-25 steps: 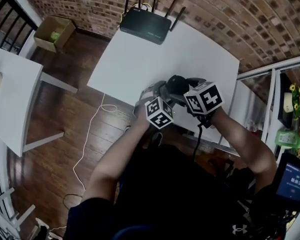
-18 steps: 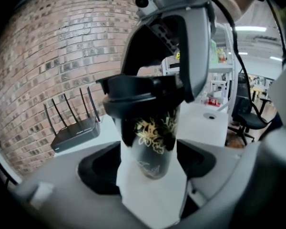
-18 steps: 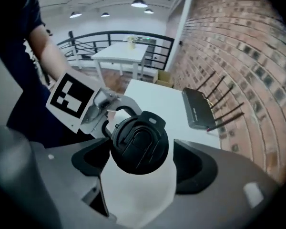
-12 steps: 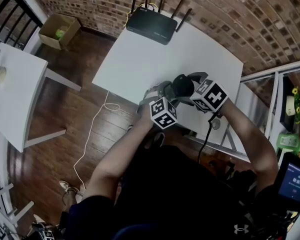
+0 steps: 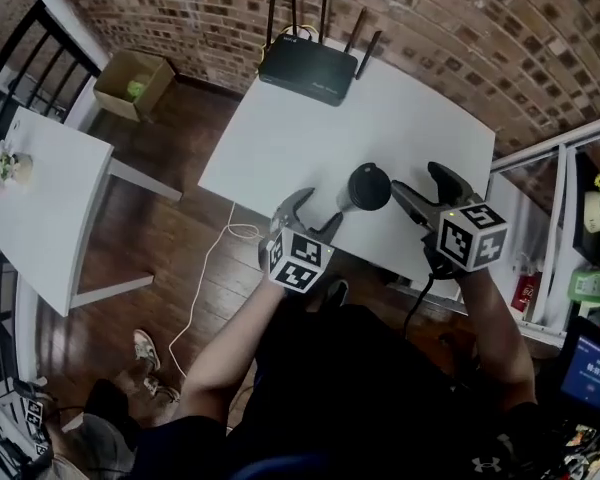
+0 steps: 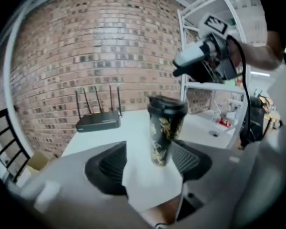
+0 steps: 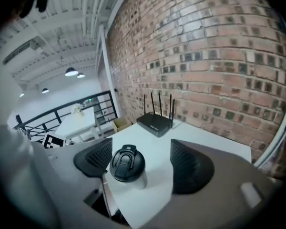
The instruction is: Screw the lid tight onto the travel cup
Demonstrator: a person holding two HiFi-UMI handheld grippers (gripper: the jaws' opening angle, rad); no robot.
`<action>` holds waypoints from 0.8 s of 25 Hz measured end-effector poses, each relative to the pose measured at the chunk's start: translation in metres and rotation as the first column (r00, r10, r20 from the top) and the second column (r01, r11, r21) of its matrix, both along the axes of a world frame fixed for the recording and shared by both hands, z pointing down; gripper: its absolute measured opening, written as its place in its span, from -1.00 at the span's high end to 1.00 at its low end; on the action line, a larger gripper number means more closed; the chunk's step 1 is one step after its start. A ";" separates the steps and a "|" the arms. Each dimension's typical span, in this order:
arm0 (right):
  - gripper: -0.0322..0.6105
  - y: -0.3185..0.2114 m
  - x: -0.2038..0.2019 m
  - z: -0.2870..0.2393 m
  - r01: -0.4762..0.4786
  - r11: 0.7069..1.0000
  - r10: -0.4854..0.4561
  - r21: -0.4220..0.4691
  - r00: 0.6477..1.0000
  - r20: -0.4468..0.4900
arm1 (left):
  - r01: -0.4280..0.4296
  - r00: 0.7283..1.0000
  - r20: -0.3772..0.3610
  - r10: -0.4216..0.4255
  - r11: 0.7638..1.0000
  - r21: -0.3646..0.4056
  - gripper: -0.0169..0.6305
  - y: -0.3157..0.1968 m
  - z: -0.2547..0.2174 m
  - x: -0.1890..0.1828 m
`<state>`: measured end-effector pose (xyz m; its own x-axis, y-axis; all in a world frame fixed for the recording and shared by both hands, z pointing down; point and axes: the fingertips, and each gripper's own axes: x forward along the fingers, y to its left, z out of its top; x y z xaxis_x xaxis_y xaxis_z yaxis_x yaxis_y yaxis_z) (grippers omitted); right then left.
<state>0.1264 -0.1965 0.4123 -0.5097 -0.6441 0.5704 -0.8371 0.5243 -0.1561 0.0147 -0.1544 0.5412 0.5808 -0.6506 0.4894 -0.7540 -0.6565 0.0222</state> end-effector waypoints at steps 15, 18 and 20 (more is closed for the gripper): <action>0.87 0.084 -0.040 -0.082 0.016 0.928 -0.151 0.372 0.929 0.337 | 0.162 0.925 -0.370 -0.087 0.971 0.176 0.93 0.051 -0.187 0.004; 0.87 0.086 -0.036 -0.088 0.005 0.912 -0.147 0.410 0.938 0.315 | 0.146 0.932 -0.355 -0.073 0.972 0.184 0.93 0.053 -0.190 0.008; 0.87 0.089 -0.033 -0.088 0.000 0.908 -0.140 0.420 0.943 0.303 | 0.135 0.935 -0.350 -0.057 0.970 0.203 0.93 0.054 -0.194 0.012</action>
<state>0.0939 -0.1078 0.3242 -0.6709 -0.7389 0.0631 -0.7370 0.6549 -0.1670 0.0265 -0.0999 0.3476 0.6158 -0.7798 0.1123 -0.7863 -0.5993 0.1505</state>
